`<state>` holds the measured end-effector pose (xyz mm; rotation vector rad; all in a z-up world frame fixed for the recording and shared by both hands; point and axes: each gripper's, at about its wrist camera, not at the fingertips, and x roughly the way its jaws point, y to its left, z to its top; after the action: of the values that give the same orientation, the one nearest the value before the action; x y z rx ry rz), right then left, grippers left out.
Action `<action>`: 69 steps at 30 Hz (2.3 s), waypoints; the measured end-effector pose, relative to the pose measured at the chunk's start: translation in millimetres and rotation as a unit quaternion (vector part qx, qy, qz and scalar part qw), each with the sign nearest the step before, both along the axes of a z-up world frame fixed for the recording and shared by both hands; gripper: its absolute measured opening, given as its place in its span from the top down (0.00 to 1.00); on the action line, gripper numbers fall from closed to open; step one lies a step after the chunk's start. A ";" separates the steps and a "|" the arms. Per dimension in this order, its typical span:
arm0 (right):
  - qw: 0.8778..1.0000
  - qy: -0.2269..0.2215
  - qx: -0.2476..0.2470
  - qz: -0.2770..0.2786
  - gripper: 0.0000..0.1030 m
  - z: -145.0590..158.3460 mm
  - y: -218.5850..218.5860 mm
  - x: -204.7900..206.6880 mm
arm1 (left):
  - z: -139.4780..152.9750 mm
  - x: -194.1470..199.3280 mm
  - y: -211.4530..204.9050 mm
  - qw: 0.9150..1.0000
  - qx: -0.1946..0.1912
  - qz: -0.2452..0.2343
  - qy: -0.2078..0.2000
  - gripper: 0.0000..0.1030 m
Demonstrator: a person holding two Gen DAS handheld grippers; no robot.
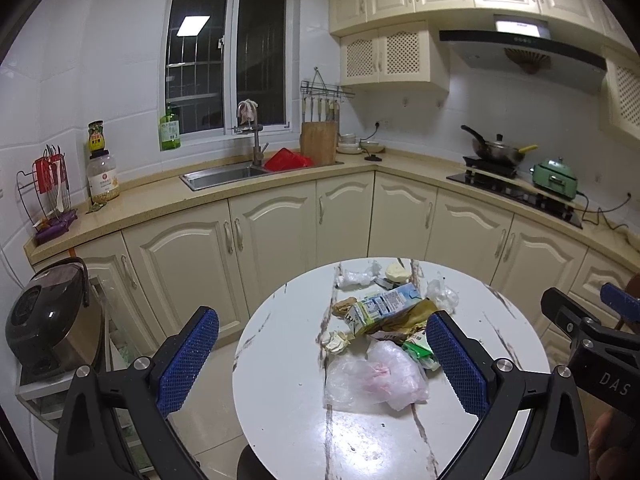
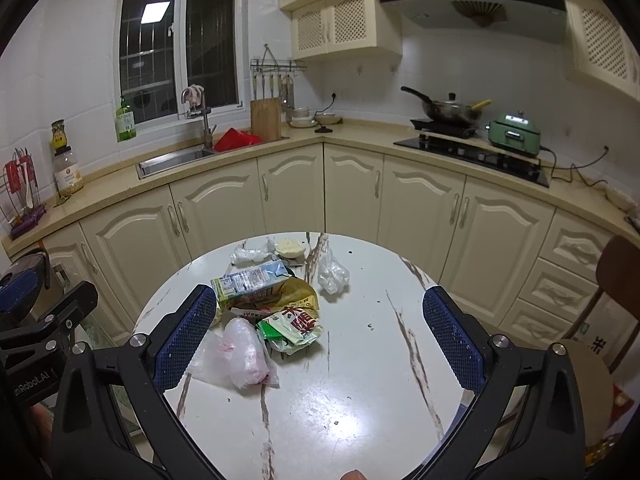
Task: Collect trash
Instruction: 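Move both tools toward the trash pile on the table, then grasp the clear plastic bag with the left tool while the right tool grasps the green-red wrapper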
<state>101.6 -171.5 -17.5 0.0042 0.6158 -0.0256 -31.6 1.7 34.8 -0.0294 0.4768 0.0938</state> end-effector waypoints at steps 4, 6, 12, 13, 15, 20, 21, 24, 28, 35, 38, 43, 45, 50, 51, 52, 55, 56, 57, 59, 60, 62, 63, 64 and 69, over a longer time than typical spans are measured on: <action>1.000 0.001 0.001 0.004 0.00 0.8 -2.9 2.2 | -3.7 1.2 2.3 1.000 -0.007 -0.003 0.004 0.01; 1.000 0.002 0.001 0.005 0.00 -0.6 -5.4 4.7 | -7.7 4.4 3.7 1.000 -0.008 -0.002 0.008 0.01; 1.000 0.027 0.008 0.006 0.00 -19.9 -18.8 22.4 | -31.4 34.0 3.0 0.999 -0.006 0.000 0.052 0.01; 0.999 0.034 0.010 0.008 0.00 -25.2 -21.3 26.4 | -36.7 39.3 2.8 0.998 -0.007 0.000 0.061 0.01; 0.999 0.046 0.009 0.007 0.00 -35.1 -24.8 32.9 | -47.7 53.2 1.3 0.996 -0.013 -0.004 0.084 0.01; 0.996 0.087 0.014 0.002 0.00 -65.1 -36.8 52.0 | -70.0 87.6 -8.1 0.991 -0.024 -0.026 0.133 0.01; 0.995 0.094 0.015 0.001 0.00 -70.9 -39.2 55.0 | -75.0 95.1 -11.2 0.989 -0.022 -0.031 0.141 0.01; 0.993 0.116 0.016 -0.002 0.00 -87.2 -46.8 64.6 | -88.0 115.5 -18.9 0.986 -0.022 -0.041 0.160 0.01; 0.990 0.138 0.016 -0.002 0.00 -106.0 -53.9 74.0 | -108.1 139.1 -30.3 0.981 -0.033 -0.051 0.182 0.01; 0.986 0.164 0.025 -0.009 0.00 -128.3 -68.4 87.4 | -142.4 184.2 -36.9 0.969 -0.085 -0.056 0.226 0.02; 0.985 0.171 0.023 -0.011 0.00 -133.3 -71.8 92.6 | -155.8 196.5 -35.7 0.966 -0.090 -0.052 0.235 0.02; 0.984 0.179 0.020 -0.006 0.00 -140.2 -67.9 100.2 | -176.0 212.0 -26.5 0.960 -0.118 -0.052 0.248 0.17; 0.983 0.183 0.017 0.002 0.00 -143.0 -62.9 103.7 | -176.0 212.6 -25.0 0.962 -0.111 -0.057 0.242 0.23; 0.982 0.189 0.013 0.027 0.00 -149.2 -47.1 114.5 | -178.1 208.1 -16.4 0.963 -0.113 -0.082 0.230 0.38; 0.981 0.192 0.014 0.036 0.00 -151.2 -43.3 117.3 | -177.5 205.6 -13.5 0.963 -0.115 -0.088 0.227 0.40; 0.980 0.194 0.019 0.045 0.00 -153.6 -40.3 119.1 | -177.9 204.8 -10.4 0.963 -0.112 -0.093 0.226 0.43; 0.974 0.208 0.034 0.079 0.01 -162.4 -28.0 127.1 | -177.0 202.8 -4.5 0.964 -0.103 -0.099 0.224 0.46; 0.973 0.211 0.030 0.087 0.02 -165.5 -23.4 129.7 | -177.1 202.1 -2.4 0.964 -0.102 -0.102 0.223 0.47; 0.972 0.215 0.027 0.097 0.03 -168.2 -18.2 131.7 | -177.0 202.5 -2.0 0.964 -0.102 -0.102 0.224 0.47; 0.966 0.225 0.028 0.122 0.03 -174.0 -7.2 136.8 | -176.6 200.6 0.5 0.964 -0.101 -0.106 0.224 0.48; 0.965 0.229 0.026 0.128 0.03 -177.6 -2.5 139.2 | -176.7 199.5 1.0 0.964 -0.100 -0.107 0.223 0.48; 0.961 0.239 0.016 0.137 0.05 -185.2 7.2 145.5 | -174.3 196.8 2.3 0.963 -0.101 -0.108 0.224 0.48; 0.959 0.245 0.012 0.141 0.09 -189.3 11.3 148.6 | -173.6 194.1 4.2 0.963 -0.103 -0.109 0.224 0.48; 0.958 0.249 0.011 0.144 0.18 -192.3 13.6 150.7 | -173.5 192.6 5.1 0.963 -0.105 -0.109 0.224 0.48; 0.954 0.258 0.017 0.154 0.23 -201.7 20.5 158.0 | -169.6 188.5 9.6 0.962 -0.108 -0.112 0.225 0.48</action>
<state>259.6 -151.0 -219.2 -0.0667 1.1344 0.2963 156.9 11.4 -134.8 -0.1713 0.9414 -0.1795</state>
